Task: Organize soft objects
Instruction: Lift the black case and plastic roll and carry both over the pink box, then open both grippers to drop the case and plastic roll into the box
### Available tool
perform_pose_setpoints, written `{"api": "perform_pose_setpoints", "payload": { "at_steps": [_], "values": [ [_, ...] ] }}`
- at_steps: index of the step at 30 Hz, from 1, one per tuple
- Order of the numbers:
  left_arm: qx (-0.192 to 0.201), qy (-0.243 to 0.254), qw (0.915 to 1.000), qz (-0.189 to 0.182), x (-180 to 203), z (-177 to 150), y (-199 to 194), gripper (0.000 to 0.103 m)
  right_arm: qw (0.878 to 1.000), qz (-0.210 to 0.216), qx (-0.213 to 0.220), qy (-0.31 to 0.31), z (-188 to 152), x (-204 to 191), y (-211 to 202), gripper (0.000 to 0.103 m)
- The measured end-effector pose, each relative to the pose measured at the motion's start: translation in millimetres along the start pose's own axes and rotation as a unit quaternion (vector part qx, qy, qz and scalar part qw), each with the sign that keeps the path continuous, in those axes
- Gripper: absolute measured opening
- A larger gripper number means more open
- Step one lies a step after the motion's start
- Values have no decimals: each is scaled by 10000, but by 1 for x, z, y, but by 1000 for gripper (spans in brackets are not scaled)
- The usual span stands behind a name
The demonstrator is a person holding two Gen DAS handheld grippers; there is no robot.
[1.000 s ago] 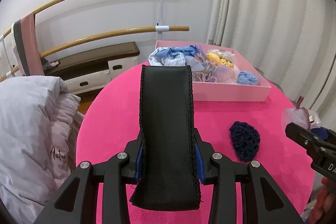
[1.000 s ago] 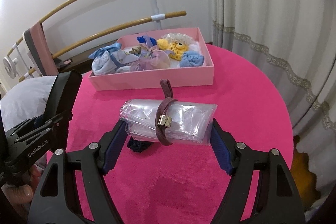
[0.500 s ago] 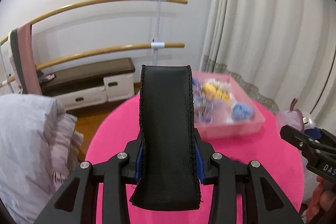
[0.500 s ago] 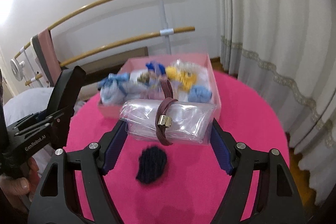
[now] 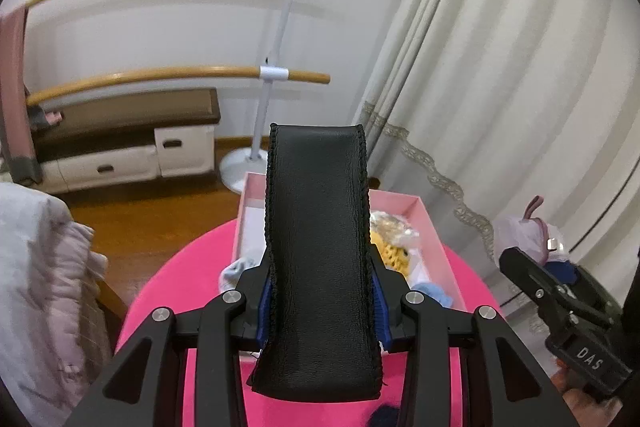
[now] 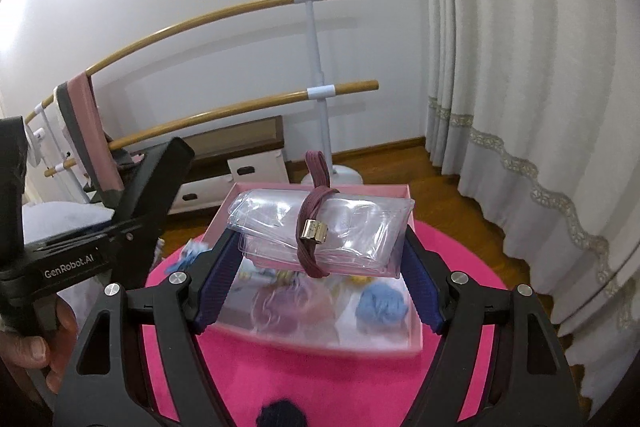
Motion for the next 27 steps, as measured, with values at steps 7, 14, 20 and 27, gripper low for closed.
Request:
{"api": "perform_pose_setpoints", "payload": {
  "at_steps": [7, 14, 20, 27],
  "values": [
    [-422, -401, 9982, -138, -12, 40, 37, 36, 9998, -70, -169, 86, 24, 19, 34, 73],
    [-728, -797, 9941, -99, -11, 70, 76, 37, 9990, -105, -398, 199, 28, 36, 64, 73],
    [-915, -1036, 9904, 66, -12, 80, 104, 39, 9979, -128, -589, 247, 22, 40, 85, 73],
    [-1116, -1022, 9880, 296, 2, 93, 142, 63, 9968, -77, -741, 279, 19, 42, 101, 74]
  ]
}}
Point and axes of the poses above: each gripper's, at about its wrist camera, not at the fingertips, and y roughly the way its jaws point, x to its right, z to its top, the point moved 7 cm from there along y, roughly the way its jaws point, and after that the axes turned 4 degrees about -x, right-handed, at the moved point
